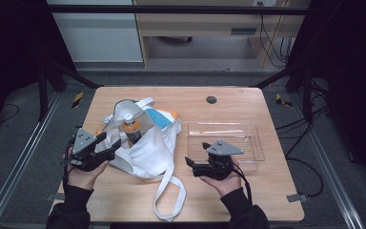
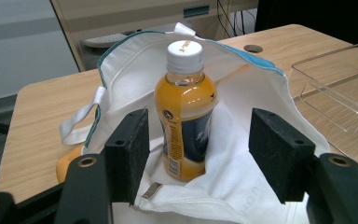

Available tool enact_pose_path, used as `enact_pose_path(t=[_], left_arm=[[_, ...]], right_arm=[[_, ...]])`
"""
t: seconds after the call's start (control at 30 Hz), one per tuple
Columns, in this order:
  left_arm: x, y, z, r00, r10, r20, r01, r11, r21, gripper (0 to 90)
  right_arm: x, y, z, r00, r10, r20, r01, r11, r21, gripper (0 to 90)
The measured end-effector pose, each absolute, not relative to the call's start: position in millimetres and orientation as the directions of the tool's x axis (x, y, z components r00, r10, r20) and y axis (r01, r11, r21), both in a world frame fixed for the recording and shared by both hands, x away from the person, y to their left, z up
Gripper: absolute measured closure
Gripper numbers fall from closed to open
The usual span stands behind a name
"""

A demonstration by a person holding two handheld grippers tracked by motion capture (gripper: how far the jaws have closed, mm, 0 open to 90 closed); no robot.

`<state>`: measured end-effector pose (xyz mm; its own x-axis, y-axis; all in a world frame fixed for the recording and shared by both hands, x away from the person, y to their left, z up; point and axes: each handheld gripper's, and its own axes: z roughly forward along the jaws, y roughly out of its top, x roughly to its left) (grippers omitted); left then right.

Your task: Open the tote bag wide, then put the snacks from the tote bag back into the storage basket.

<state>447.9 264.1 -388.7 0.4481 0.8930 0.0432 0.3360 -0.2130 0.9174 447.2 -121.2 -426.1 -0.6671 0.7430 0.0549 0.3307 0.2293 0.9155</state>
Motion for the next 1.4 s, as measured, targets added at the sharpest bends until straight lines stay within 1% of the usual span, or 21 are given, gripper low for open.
enact_pose_path(t=[0.27, 0.47, 0.6, 1.0, 1.4], left_arm=[[450, 260, -390, 0.460, 0.887, 0.036, 0.340, -0.214, 0.916, 36.7], [449, 256, -390, 0.464, 0.885, 0.039, 0.335, -0.216, 0.917, 36.1], [452, 252, -391, 0.469, 0.882, 0.045, 0.336, -0.225, 0.915, 35.5], [463, 240, -394, 0.470, 0.881, 0.052, 0.334, -0.232, 0.913, 34.0], [471, 236, -394, 0.472, 0.880, 0.059, 0.327, -0.236, 0.915, 33.8]], right_arm=[[440, -160, -427, -0.639, 0.768, 0.037, 0.326, 0.226, 0.918, 17.7], [437, -180, -431, -0.613, 0.789, 0.042, 0.340, 0.215, 0.916, 17.7], [437, -186, -431, -0.603, 0.797, 0.039, 0.339, 0.211, 0.917, 17.6], [424, -203, -433, -0.612, 0.790, 0.043, 0.331, 0.206, 0.921, 16.8], [414, -215, -441, -0.627, 0.779, 0.030, 0.343, 0.240, 0.908, 14.1]])
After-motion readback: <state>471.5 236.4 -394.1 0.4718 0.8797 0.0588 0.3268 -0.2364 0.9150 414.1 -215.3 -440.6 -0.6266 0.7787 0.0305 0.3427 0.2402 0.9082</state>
